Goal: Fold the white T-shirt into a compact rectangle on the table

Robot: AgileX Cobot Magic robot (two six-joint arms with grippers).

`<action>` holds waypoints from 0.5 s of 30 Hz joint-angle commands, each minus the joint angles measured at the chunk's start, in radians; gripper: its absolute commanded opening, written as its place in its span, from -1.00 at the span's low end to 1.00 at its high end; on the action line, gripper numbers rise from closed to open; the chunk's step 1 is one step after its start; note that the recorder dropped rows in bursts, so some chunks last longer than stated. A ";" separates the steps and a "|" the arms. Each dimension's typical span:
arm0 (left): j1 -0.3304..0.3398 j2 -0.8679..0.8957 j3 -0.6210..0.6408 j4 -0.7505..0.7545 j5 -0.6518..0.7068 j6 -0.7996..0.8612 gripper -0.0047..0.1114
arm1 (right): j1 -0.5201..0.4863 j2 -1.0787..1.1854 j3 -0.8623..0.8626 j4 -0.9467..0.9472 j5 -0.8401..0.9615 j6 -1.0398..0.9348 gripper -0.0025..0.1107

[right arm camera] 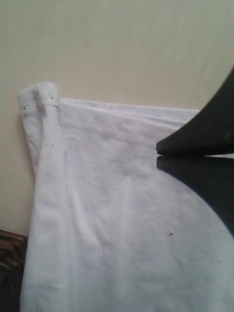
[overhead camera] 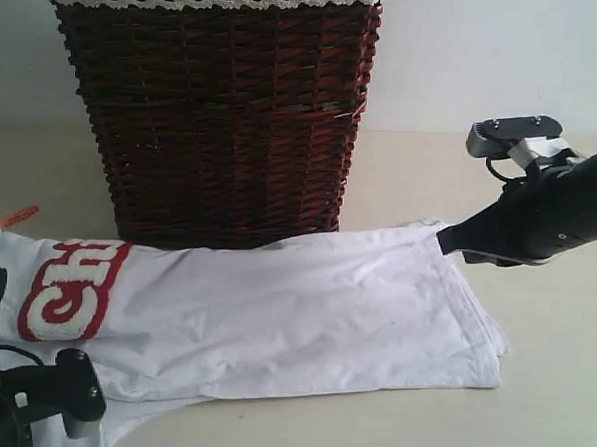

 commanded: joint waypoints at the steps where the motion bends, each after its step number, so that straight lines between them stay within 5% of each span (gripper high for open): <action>1: -0.017 0.018 0.022 -0.006 0.056 -0.005 -0.92 | 0.001 -0.001 -0.007 0.004 0.042 -0.009 -0.96; 6: -0.017 0.018 0.022 -0.053 0.170 -0.005 -0.92 | 0.001 -0.001 -0.007 0.005 0.107 -0.032 -0.96; 15: -0.017 -0.113 -0.089 -0.153 0.161 0.053 -0.92 | 0.001 0.001 -0.005 0.135 0.230 -0.182 -0.96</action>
